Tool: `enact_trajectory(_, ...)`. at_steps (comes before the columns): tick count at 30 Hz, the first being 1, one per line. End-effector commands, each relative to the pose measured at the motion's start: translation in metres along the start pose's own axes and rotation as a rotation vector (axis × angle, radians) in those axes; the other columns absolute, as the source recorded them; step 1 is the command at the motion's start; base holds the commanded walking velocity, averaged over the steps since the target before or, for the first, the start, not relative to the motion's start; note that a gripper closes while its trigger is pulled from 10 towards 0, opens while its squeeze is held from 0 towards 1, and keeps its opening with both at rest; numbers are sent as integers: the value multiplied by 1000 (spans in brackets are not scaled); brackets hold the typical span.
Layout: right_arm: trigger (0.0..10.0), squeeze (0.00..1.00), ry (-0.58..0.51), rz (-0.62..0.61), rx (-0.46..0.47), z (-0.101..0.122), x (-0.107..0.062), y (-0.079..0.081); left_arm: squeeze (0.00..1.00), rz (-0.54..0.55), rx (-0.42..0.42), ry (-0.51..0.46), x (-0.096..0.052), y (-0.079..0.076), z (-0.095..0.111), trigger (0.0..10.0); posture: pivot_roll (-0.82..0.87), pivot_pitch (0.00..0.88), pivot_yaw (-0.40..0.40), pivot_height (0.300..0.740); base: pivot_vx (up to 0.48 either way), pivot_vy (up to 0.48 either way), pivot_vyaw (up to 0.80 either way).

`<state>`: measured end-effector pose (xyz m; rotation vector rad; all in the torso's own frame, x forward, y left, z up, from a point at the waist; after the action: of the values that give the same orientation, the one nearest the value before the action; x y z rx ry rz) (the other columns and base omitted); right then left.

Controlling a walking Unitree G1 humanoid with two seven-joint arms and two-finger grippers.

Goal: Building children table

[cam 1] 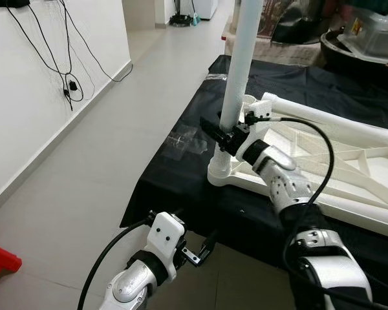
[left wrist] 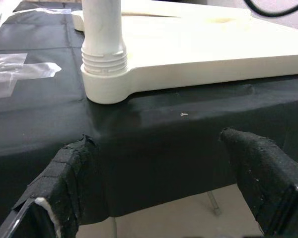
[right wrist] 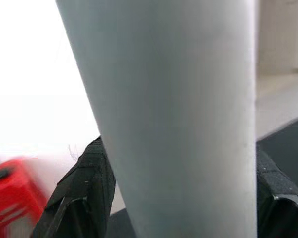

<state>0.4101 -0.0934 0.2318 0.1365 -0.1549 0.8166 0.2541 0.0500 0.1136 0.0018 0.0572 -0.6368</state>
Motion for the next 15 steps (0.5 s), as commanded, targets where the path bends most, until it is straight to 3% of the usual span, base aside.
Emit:
enact_trajectory(1, 10000, 0, 23, 151, 21, -4, 8, 19, 0, -3, -8, 10, -1, -2, -2, 10000, 77, 80, -74, 740, 0, 0, 0)
enact_trajectory(8, 10000, 0, 143, 446, 18, -17, 16, 50, 0, 3, -6, 9, -1, -2, 0, 10000, 96, 92, -80, 740, 0, 0, 0)
enact_trajectory(12, 10000, 0, 160, 484, 24, -19, 16, 53, 0, 4, -6, 9, -1, -2, 0, 10000, 96, 92, -80, 740, 0, 0, 0)
enact_trajectory(13, 3098, 0, 178, 520, 27, -21, 16, 57, 0, 5, -6, 9, -1, -1, 0, 10000, 95, 95, -83, 740, 0, 0, 0)
enact_trajectory(14, 0, 0, 169, 494, 23, -21, 20, 56, 0, 6, -5, 8, -1, -1, 0, 10000, 96, 96, -83, 740, 0, 0, 0)
enact_trajectory(15, 0, 0, 169, 494, 23, -21, 20, 56, 0, 6, -5, 8, -1, -1, 0, 10000, 96, 96, -83, 740, 0, 0, 0)
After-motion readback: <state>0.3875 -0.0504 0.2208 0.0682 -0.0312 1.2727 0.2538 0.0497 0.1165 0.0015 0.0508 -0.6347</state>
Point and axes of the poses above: a point about 5 cm out from each wrist's last joint towards the gripper, its own x axis pointing out of the wrist towards the gripper, its own z axis along the axis of the wrist's last joint, y = z × x, the point moved 4 cm from there along x, pointing out of the wrist towards the gripper
